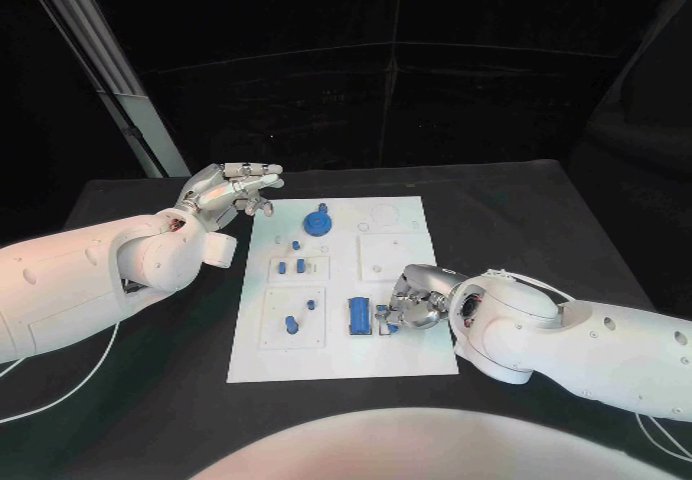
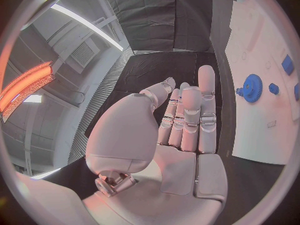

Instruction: Assemble the parts on the task board

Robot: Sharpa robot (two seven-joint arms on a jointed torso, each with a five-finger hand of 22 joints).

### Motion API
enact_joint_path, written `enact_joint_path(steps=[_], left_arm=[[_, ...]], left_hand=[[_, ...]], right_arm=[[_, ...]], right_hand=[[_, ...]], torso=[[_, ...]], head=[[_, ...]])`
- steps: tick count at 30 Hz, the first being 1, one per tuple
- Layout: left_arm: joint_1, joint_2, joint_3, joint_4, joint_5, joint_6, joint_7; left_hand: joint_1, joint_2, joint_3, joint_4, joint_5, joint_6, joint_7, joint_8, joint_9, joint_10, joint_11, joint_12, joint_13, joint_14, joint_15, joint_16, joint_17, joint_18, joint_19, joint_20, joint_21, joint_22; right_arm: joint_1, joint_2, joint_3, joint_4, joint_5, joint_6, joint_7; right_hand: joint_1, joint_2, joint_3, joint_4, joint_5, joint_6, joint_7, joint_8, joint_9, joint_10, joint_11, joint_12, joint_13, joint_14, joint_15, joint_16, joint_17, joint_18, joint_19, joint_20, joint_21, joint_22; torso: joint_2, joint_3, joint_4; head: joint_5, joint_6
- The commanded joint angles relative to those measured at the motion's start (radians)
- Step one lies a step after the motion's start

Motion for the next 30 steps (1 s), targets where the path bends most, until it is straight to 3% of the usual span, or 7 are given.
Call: enact_joint_path(steps=[1, 15, 24, 30], left_arm=[[0.002, 0.000, 0.001, 0.002, 0.002, 0.011, 0.002], [0.002, 0.000, 0.001, 0.002, 0.002, 0.011, 0.001], [0.002, 0.000, 0.001, 0.001, 0.002, 0.011, 0.001], [0.002, 0.000, 0.001, 0.000, 0.002, 0.012, 0.001]], left_hand=[[-0.001, 0.009, -0.008, -0.001, -0.003, -0.008, 0.000, 0.005, -0.001, -0.009, 0.001, 0.008, -0.001, -0.009, -0.001, -0.005, -0.002, 0.013, -0.001, 0.004, -0.006, -0.002], [-0.001, 0.009, -0.008, -0.001, -0.003, -0.008, 0.000, 0.005, -0.001, -0.009, 0.001, 0.008, -0.001, -0.009, -0.001, -0.005, -0.002, 0.013, -0.001, 0.004, -0.006, -0.002], [-0.001, 0.009, -0.008, -0.001, -0.003, -0.008, 0.000, 0.005, -0.001, -0.009, 0.001, 0.008, -0.001, -0.009, -0.001, -0.005, -0.002, 0.013, -0.001, 0.004, -0.006, -0.002], [-0.002, 0.010, -0.008, -0.001, -0.003, -0.008, 0.000, 0.005, -0.001, -0.010, 0.001, 0.009, -0.002, -0.009, -0.001, -0.005, -0.003, 0.013, -0.001, 0.004, -0.006, -0.002]], right_arm=[[0.000, 0.004, 0.000, 0.003, -0.022, 0.011, 0.002], [0.000, 0.007, 0.000, 0.003, -0.025, 0.018, 0.004], [0.000, 0.001, 0.000, 0.012, -0.030, 0.016, 0.005], [0.000, -0.008, 0.000, 0.020, -0.037, 0.009, 0.006]], right_hand=[[-0.019, 0.007, -0.016, 0.000, 0.004, 0.009, 0.000, -0.008, 0.001, 0.007, 0.001, 0.005, 0.004, 0.055, -0.006, 0.007, 0.010, -0.020, 0.006, -0.002, 0.003, 0.001], [-0.071, 0.042, -0.080, 0.002, 0.036, 0.026, -0.005, -0.017, 0.005, 0.024, -0.003, 0.026, 0.033, 0.059, -0.008, 0.026, 0.036, -0.021, 0.009, -0.005, 0.008, 0.009], [-0.139, 0.060, -0.169, 0.004, -0.038, 0.035, -0.008, -0.028, 0.008, 0.029, -0.004, 0.023, 0.044, 0.059, -0.009, 0.029, 0.043, -0.021, 0.010, -0.005, 0.009, 0.013], [-0.149, 0.068, -0.193, 0.004, -0.058, 0.037, -0.008, -0.031, 0.009, 0.030, -0.004, 0.019, 0.046, 0.059, -0.010, 0.029, 0.043, -0.021, 0.010, -0.006, 0.009, 0.013]], torso=[[0.001, -0.0003, -0.0022], [-0.001, -0.0017, -0.0098], [-0.001, -0.0012, -0.0145], [-0.001, -0.0016, -0.0162]], head=[[0.001, 0.001], [0.006, 0.000], [0.009, 0.000], [0.010, 0.000]])
